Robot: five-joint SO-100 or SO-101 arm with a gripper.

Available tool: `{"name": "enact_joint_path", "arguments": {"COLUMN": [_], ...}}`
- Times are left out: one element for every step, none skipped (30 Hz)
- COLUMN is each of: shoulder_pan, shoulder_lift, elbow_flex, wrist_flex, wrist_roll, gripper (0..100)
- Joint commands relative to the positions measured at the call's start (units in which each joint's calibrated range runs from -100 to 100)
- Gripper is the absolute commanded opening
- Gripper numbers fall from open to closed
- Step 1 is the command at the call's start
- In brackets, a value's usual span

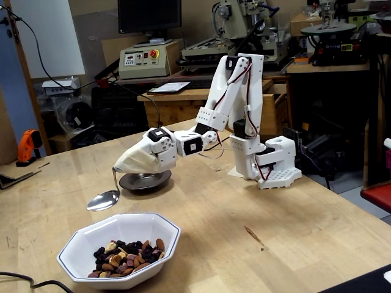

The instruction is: Use spoon to transfer food from the white bowl to brown plate

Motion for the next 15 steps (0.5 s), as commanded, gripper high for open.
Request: {"name": "enact_joint_path", "arguments": {"shoulder_pan": [-0.75,-1.41,-2.45,-3.71,-4.97,-6.38,-7.63,-8.67,-9.34,-10.08,-10.97,-11.26,-11.34,-11.71,-11.78], "shoulder_lift": [-5.76,-6.61,-7.3,-7.73,-8.33,-8.84,-9.18,-9.61,-9.95,-10.21,-10.64,-10.64,-10.55,-10.38,-10.12], "elbow_flex": [-0.74,-0.74,-0.74,-0.74,-0.74,-0.74,-0.66,-0.66,-0.66,-0.66,-0.57,-0.3,-0.48,-0.48,-0.57], "wrist_flex": [-1.17,-1.09,-1.09,-0.93,-0.38,0.49,1.6,2.79,3.58,4.37,5.47,5.95,6.42,6.66,6.82], "wrist_roll": [0.1,0.1,0.1,0.1,0.2,0.44,0.49,0.49,0.49,0.49,0.49,0.49,0.49,0.49,0.49], "gripper": [4,4,4,4,4,4,4,4,4,4,4,4,4,4,4]}}
